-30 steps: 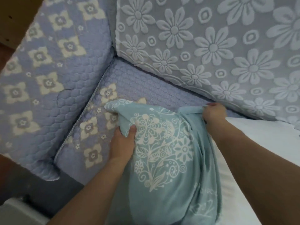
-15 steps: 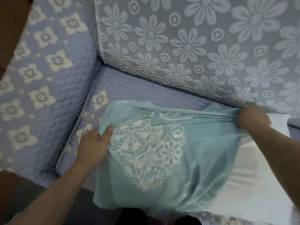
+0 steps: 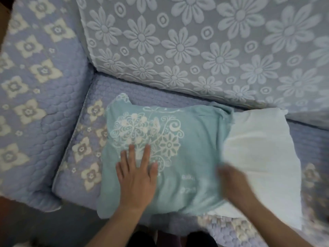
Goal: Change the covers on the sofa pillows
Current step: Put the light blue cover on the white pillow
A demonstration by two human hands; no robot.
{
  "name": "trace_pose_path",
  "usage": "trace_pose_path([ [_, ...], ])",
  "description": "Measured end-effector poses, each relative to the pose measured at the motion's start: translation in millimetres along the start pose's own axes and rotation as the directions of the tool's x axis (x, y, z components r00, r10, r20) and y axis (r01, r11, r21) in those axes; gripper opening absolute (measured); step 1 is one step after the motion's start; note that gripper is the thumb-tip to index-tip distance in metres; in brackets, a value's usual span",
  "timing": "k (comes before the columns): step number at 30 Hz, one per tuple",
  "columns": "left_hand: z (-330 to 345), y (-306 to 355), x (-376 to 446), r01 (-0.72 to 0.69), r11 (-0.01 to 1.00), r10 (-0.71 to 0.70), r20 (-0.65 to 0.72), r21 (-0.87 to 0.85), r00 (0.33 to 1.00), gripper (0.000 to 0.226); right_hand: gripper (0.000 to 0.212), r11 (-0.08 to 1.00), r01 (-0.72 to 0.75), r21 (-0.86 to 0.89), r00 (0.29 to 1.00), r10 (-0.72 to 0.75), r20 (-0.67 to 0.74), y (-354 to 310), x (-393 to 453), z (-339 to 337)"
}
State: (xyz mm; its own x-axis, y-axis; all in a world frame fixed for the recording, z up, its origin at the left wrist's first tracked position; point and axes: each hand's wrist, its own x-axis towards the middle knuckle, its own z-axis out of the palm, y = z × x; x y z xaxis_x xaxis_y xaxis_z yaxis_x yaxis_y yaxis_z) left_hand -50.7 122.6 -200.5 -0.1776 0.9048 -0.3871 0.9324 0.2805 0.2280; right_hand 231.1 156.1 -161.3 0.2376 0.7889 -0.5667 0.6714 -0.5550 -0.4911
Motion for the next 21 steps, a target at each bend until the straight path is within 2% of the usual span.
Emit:
trace_pose_path([
  [1,7.3,-5.8,-2.5,-0.017,0.999,0.014,0.056,0.05,0.998,0.062,0.023,0.998,-0.066,-0.023,0.989,0.062,-0.136,18.2,8.3,-18.1],
  [2,14.6,-13.2,-1.1,-0.051,0.995,0.04,0.117,0.084,0.992,0.063,0.031,0.981,-0.192,0.015,0.953,0.19,-0.236,31.8,17.6,-34.2],
  [3,15.7,-15.2,2.3,-0.07,0.993,0.054,0.161,0.097,0.986,0.063,0.039,0.962,-0.263,0.072,0.913,0.273,-0.305,42.9,26.2,-44.8],
  [4,23.5,-24.1,11.6,-0.054,0.996,0.038,0.195,0.075,0.98,0.063,0.042,0.958,-0.27,0.099,0.901,0.288,-0.325,45.8,27.6,-47.9],
  [7,25.4,-34.3,27.5,0.15,0.989,-0.147,0.178,-0.004,0.973,0.068,0.037,0.964,-0.135,0.23,0.973,0.173,-0.153,39.0,4.0,-21.9],
  [8,23.4,-38.5,22.4,0.241,0.968,-0.228,0.152,-0.075,0.962,0.074,0.03,0.938,-0.134,0.32,0.982,0.17,-0.086,39.3,-10.1,-14.8],
  [9,22.5,-45.2,12.7,0.36,0.91,-0.333,0.155,-0.205,0.93,0.082,0.021,0.905,-0.142,0.401,0.986,0.165,-0.025,42.4,-24.4,-10.6],
  [10,23.1,-50.5,0.6,0.483,0.803,-0.442,0.196,-0.349,0.875,0.09,0.012,0.876,-0.179,0.447,0.984,0.167,0.065,52.2,-37.3,-5.3],
  [11,25.0,-55.3,-12.1,0.574,0.681,-0.517,0.256,-0.455,0.817,0.098,0.012,0.844,-0.232,0.483,0.97,0.167,0.174,62.8,-50.0,0.5],
  [12,24.7,-56.4,-23.0,0.632,0.582,-0.552,0.322,-0.512,0.769,0.1,0.019,0.814,-0.28,0.51,0.946,0.144,0.289,70.5,-62.1,7.8],
  [13,20.2,-52.0,-30.2,0.654,0.524,-0.549,0.371,-0.545,0.749,0.096,0.025,0.809,-0.314,0.497,0.913,0.114,0.392,75.5,-73.5,16.0],
  [14,15.8,-49.0,-31.3,0.646,0.514,-0.527,0.386,-0.565,0.757,0.084,0.03,0.827,-0.323,0.46,0.887,0.095,0.452,81.7,-80.1,23.5],
  [16,-6.4,-41.5,-19.5,0.591,0.612,-0.512,0.306,-0.526,0.802,0.062,0.028,0.899,-0.259,0.352,0.887,0.078,0.455,89.2,-81.6,33.4],
  [18,-45.5,-43.2,-1.5,0.505,0.742,-0.51,0.119,-0.441,0.852,0.059,0.011,0.98,-0.109,0.166,0.935,0.044,0.352,95.4,-77.3,30.3],
  [20,-79.8,-57.2,21.9,0.389,0.854,-0.435,-0.063,-0.344,0.898,0.061,0.024,1.0,0.029,0.0,0.989,-0.029,0.144,97.4,-71.0,20.8],
  [21,-88.1,-65.9,29.4,0.363,0.885,-0.407,-0.102,-0.292,0.908,0.062,0.03,0.997,0.067,-0.036,0.995,-0.064,0.071,92.8,-73.4,16.9],
])
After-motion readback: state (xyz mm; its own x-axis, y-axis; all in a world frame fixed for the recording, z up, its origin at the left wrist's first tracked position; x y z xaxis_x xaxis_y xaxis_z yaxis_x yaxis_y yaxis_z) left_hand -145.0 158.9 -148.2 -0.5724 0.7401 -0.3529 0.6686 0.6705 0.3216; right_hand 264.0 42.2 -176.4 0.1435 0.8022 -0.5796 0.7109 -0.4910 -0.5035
